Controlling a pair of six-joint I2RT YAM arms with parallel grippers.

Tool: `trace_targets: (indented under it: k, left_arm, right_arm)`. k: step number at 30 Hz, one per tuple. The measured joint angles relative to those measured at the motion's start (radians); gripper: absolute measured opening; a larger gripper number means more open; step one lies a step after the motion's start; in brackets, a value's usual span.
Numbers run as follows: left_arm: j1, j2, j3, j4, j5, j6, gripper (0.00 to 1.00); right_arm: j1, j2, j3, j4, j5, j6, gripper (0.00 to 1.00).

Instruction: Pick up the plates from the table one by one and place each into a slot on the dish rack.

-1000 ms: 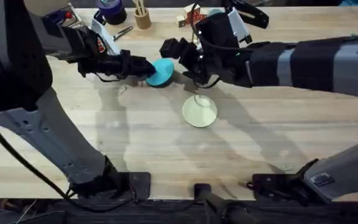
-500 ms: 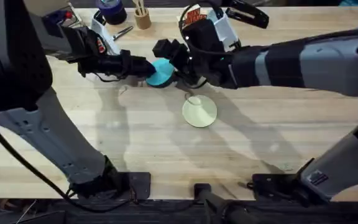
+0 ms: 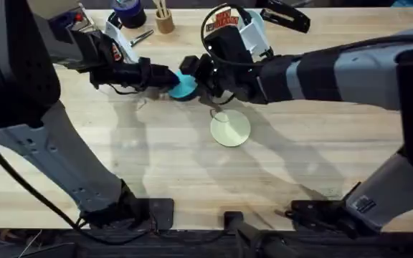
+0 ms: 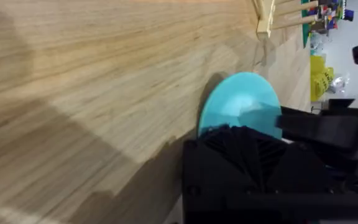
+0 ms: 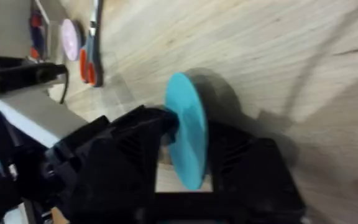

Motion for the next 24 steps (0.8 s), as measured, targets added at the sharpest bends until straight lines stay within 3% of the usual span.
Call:
trace_targets:
  k: [3,6,20,24]
  left_arm:
    - [0.002,0.000,0.000,0.001,0.000,0.000,0.038]
    - [0.007,0.000,0.002,0.001,0.005,0.000,0.038]
    - [0.015,-0.004,0.006,-0.041,0.006,0.011,0.039]
    - [0.010,-0.054,0.002,-0.109,-0.056,0.019,0.039]
  right_arm:
    - [0.000,0.008,0.000,-0.011,0.006,0.001,0.196]
    - [-0.001,0.008,0.000,-0.008,0.001,0.000,0.047]
    - [-0.002,0.007,0.000,-0.001,-0.028,-0.081,0.032]
    - [-0.004,-0.023,0.000,-0.039,-0.045,-0.153,0.032]
